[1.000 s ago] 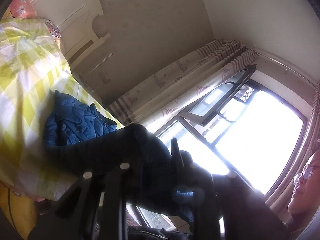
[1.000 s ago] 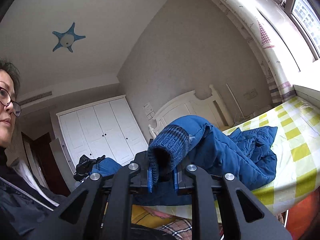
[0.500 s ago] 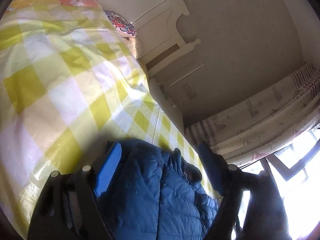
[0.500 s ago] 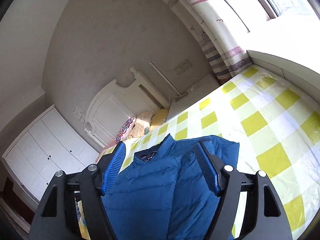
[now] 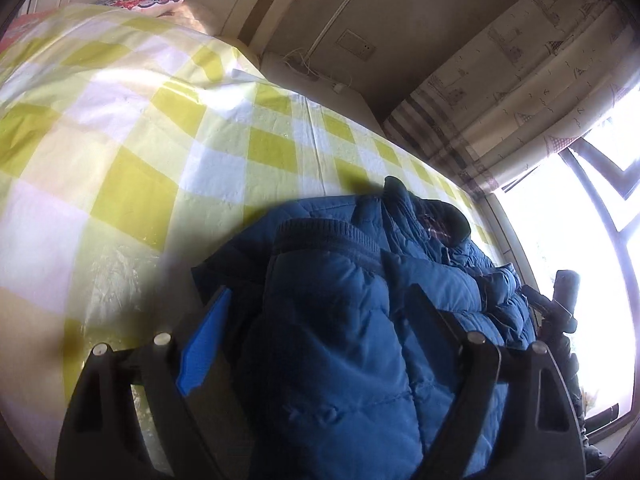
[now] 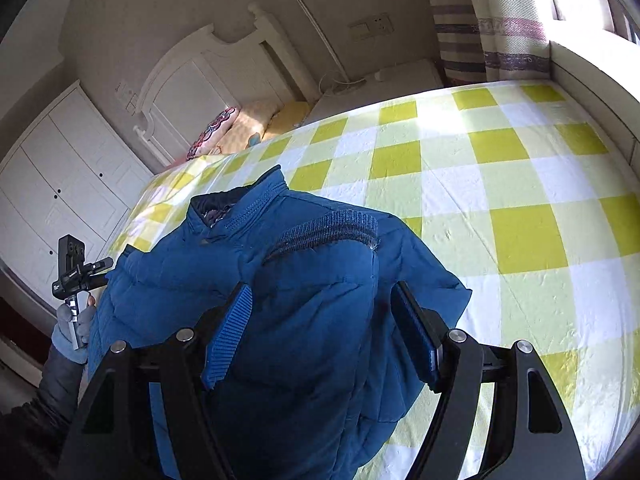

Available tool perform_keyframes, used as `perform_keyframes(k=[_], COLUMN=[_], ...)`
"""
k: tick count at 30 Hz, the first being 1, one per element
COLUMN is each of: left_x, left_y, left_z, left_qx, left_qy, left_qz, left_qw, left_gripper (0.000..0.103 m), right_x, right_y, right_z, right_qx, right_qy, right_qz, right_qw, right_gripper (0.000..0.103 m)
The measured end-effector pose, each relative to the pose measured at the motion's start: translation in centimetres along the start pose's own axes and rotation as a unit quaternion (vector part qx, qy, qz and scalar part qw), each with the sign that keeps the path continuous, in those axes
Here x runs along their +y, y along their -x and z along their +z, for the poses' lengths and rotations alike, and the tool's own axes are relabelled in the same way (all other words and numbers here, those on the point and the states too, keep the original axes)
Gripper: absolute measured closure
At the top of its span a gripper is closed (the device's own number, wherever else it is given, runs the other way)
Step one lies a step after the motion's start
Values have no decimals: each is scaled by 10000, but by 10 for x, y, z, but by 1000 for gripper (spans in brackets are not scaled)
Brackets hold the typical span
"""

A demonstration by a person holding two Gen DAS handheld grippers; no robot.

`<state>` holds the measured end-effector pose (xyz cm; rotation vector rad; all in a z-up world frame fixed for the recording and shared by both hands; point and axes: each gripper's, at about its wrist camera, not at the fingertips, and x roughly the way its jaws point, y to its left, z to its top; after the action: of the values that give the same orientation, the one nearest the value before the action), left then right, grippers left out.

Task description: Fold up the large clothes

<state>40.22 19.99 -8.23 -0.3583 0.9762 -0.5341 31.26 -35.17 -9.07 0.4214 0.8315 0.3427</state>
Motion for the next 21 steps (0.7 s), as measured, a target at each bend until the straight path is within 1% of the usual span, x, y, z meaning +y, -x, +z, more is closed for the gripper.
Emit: perform_keyframes(k=[3, 8, 9, 10, 11, 12, 13, 14, 15, 16, 17, 19, 21], left_x=[0, -8, -9, -10, -10, -11, -12, -14, -17, -22, -30, -59, -90], left_y=[-15, -20, -22, -23, -27, -30, -30, -26, -15, 0, 20, 62, 95], left_z=[6, 18, 20, 22, 22, 21, 18, 14, 10, 6, 3, 6, 25], left_qx=[184, 219, 241, 290, 355, 373, 350, 218, 11, -209, -462, -964, -1334], left_qy=[-96, -352, -370, -391, -417, -463, -531, -606, -634, -635, -692, -1031, -1365], left_qz=[-64, -34, -66, -111, -119, -10, 61, 123, 169, 179, 149, 202, 283], left_qw=[9998, 9991, 9990, 9988, 9984, 9982, 9980, 9978, 9978, 9976, 9964, 9898, 9812], left_gripper=[18, 19, 20, 27, 32, 41, 59, 66, 78, 83, 83, 84, 84], right_x=[-3, -5, -5, -5, -5, -5, -3, 1, 8, 18, 31, 62, 91], right_y=[-5, -6, -5, -6, -6, -5, -4, -1, 6, 17, 32, 68, 102], right_z=[1, 1, 1, 0, 0, -1, -3, -5, -7, -9, -10, -2, 21], right_qx=[44, 52, 41, 19, -2, -39, -97, -166, -291, -447, -600, -984, -1390], right_qy=[-19, 13, 34, 53, 61, 79, 139, 221, 319, 436, 600, 965, 1257], right_qz=[105, 199, 214, 233, 266, 268, 220, 193, 92, -74, -180, -298, -417], right_qw=[9999, 9998, 9998, 9997, 9996, 9996, 9996, 9994, 9990, 9980, 9962, 9900, 9814], right_gripper=[33, 34, 35, 41, 46, 53, 66, 74, 85, 90, 92, 94, 94])
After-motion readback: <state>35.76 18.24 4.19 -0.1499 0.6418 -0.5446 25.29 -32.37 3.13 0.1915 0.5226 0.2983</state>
